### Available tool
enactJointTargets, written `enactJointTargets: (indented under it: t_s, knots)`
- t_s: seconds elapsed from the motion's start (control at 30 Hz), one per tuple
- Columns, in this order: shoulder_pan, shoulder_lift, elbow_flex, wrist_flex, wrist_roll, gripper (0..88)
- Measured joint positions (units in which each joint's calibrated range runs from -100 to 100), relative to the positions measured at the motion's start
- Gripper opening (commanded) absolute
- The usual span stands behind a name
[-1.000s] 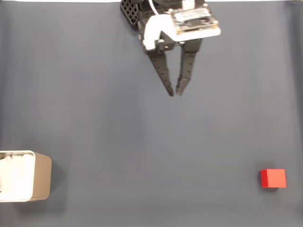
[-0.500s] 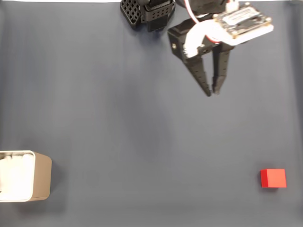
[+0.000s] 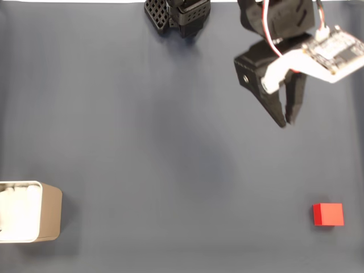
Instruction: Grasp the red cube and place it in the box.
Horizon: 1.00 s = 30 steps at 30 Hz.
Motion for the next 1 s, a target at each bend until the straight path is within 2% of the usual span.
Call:
enactJointTargets:
  t_s: [0.13,0.57,1.0]
  knots:
    - [-0.15,3.73,-1.9,-1.43,0.59,2.6]
    - [-0.15,12.42,-3.98,-6.92,0.93,15.8]
    - [-0.52,21.71,-5.42,-14.96,1.9,22.1]
